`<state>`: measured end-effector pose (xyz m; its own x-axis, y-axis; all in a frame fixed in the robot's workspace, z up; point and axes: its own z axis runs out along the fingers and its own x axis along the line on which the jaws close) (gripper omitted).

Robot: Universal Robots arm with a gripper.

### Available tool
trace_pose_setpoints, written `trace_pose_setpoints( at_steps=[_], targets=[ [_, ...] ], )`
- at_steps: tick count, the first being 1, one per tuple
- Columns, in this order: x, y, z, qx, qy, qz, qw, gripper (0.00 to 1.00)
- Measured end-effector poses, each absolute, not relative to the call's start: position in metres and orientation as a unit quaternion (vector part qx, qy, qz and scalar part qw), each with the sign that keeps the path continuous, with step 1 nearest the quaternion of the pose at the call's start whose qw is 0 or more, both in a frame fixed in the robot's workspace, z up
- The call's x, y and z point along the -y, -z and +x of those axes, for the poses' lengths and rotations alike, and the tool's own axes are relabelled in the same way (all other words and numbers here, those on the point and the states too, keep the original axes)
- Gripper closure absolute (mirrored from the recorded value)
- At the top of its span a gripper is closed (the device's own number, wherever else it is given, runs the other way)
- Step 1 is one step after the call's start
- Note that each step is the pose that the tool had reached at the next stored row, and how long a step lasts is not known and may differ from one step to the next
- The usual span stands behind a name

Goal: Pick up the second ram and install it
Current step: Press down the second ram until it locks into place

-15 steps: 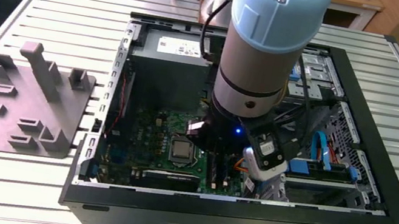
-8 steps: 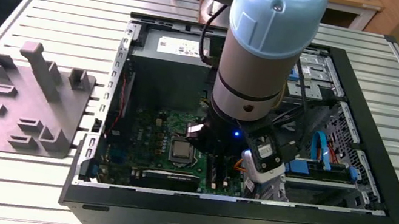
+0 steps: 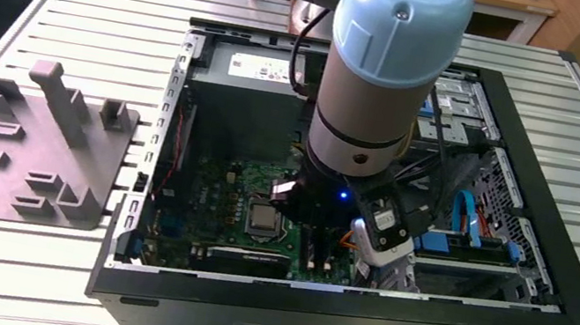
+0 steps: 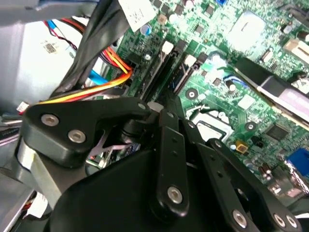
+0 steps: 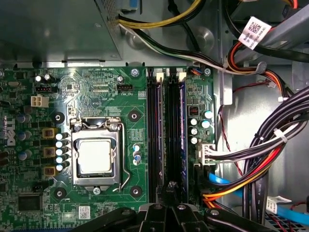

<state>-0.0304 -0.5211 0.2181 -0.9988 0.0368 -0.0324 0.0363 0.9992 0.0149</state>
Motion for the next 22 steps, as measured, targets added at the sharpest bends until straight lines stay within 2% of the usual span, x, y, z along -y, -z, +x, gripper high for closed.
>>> trace_pose_setpoints(
  at_steps=[8,16,22],
  targets=[
    [0.521,-0.219,-0.03,-1.0,-0.007,0.018,0.016,0.9],
    [0.521,-0.244,-0.03,-1.0,-0.007,0.018,0.016,0.9],
    [0.521,-0.247,-0.03,-1.0,-0.008,0.018,0.016,0.9]
  ],
)
